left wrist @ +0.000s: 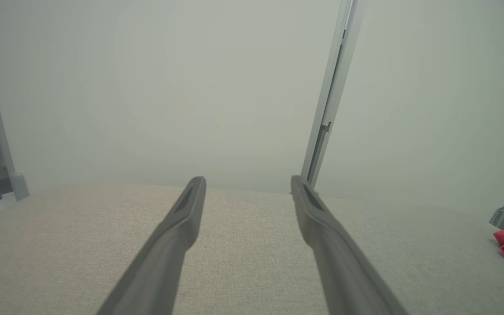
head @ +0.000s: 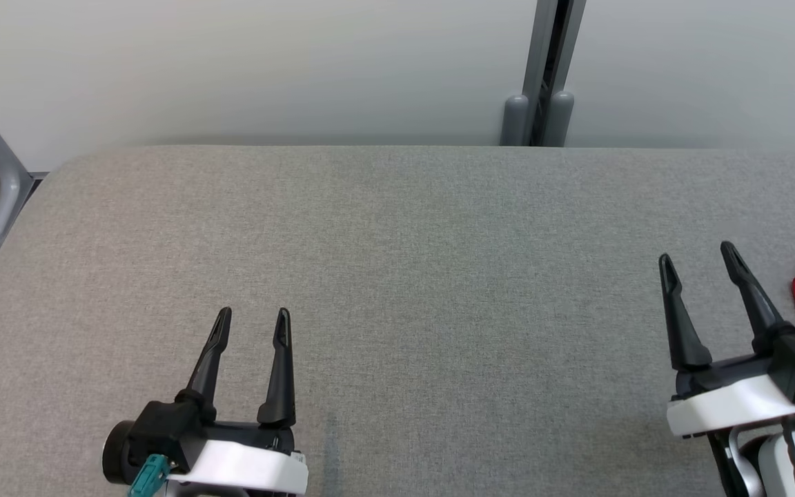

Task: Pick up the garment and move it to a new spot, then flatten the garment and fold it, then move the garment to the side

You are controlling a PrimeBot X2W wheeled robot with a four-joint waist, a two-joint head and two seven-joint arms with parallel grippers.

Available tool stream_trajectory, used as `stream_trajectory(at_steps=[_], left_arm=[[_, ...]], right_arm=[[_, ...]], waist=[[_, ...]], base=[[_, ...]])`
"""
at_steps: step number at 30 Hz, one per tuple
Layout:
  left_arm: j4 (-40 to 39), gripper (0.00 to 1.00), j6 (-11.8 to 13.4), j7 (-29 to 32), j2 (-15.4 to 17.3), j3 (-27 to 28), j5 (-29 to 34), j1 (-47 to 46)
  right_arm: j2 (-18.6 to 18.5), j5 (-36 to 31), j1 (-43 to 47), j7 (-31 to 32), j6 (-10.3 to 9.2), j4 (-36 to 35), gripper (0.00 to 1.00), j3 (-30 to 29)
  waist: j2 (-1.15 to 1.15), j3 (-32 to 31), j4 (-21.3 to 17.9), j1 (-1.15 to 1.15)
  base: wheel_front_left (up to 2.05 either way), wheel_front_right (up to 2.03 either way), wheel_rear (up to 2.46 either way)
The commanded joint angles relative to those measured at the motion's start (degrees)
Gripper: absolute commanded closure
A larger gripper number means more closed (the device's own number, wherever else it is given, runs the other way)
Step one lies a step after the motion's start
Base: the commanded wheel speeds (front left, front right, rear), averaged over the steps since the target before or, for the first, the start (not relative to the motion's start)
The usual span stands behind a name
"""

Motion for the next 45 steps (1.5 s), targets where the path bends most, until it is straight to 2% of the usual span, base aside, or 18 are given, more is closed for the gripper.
stream_trajectory(at_steps=[1,17,39,45], left_arm=[[-0.02,0.00,-0.09,-0.23,0.22,0.23,-0.36,0.43],[0.81,0.00,-0.63,-0.23,0.21,0.66,0.89,0.37],[0.70,0.00,0.44,-0.23,0.21,-0.56,2.33,-0.69],[-0.17,0.00,-0.22,-0.23,0.21,-0.82,2.51,-0.79]], right_arm=[[0.28,-0.72,1.05,-0.24,-0.01,-0.62,0.00,-0.50],[2.62,-1.62,3.73,-0.25,-0.01,-0.08,0.00,-1.94],[2.66,-2.10,3.16,-0.25,-0.01,1.16,0.00,-1.54],[2.36,-2.16,3.02,-0.25,-0.01,1.61,0.00,-1.42]], waist=[[0.00,-0.18,0.27,0.00],[0.00,-0.12,0.36,0.00],[0.00,0.44,0.57,0.00],[0.00,0.56,0.54,0.00]], base=[[0.00,0.00,0.00],[0.00,0.00,0.00],[0.00,0.00,0.00],[0.00,0.00,0.00]])
